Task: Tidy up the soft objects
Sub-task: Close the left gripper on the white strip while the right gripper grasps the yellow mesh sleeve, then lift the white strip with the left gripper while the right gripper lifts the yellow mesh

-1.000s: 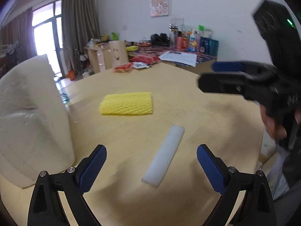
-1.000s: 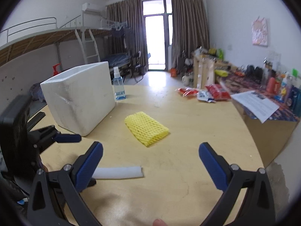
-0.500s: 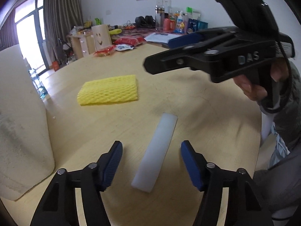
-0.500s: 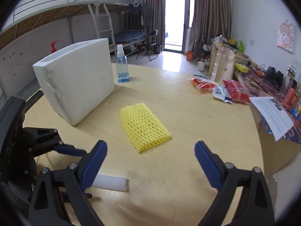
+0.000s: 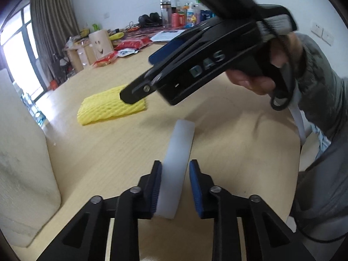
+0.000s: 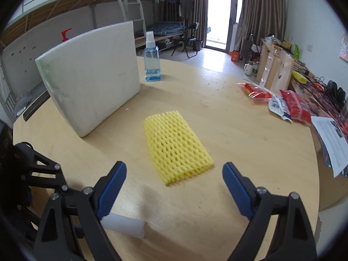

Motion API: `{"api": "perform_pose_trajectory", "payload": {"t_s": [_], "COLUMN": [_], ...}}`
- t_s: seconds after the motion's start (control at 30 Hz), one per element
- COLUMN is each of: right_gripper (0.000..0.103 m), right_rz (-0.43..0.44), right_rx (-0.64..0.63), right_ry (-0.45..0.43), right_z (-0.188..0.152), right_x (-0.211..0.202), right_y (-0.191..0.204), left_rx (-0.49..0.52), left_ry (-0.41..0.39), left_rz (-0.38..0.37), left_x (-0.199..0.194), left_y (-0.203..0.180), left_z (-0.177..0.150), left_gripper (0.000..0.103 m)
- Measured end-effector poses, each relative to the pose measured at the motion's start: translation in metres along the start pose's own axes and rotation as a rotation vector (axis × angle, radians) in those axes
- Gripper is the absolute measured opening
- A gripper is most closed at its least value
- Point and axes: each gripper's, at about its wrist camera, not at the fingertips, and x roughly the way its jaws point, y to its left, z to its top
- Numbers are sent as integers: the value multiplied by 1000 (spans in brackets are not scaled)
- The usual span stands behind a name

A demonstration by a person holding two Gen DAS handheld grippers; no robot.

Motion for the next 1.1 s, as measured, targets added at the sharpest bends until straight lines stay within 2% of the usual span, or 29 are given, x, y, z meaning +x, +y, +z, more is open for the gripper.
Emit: {"api": "perform_pose_trajectory", "payload": {"t_s": [0.13,0.33,0.4,0.53,0.63,0.7,0.8,1.1], "right_gripper": [86,70,61,50,35,21,13,11], "right_rz": [8,23,27,-16,-54,-85,-82,-105], "right_rx": [-7,-37,-41,-51,-57,-42,-32,-52], "right_ry": [39,79,96,106,105,105,105,46], "right_z": [1,0,-1,-3,-4,-5,-2,0], "right_x": [13,28,34,39,37,36,33,12], "right_y": [0,6,7,7,9,5,4,15], "left_rx": [11,-5,-11,-21,-25,-25,-19,-21], "left_ry": [2,-5,-5,-4,-4,-4,-7,-22], "left_rz": [-3,-22,-28,-38,-41,-39,-32,-25], "left_x": [-1,1,1,2,2,3,2,-2], "left_y": [3,8,9,11,11,11,10,9], "left_z": [-1,1,1,3,3,3,2,1], "left_gripper": [19,19,19,19,19,19,18,15]}}
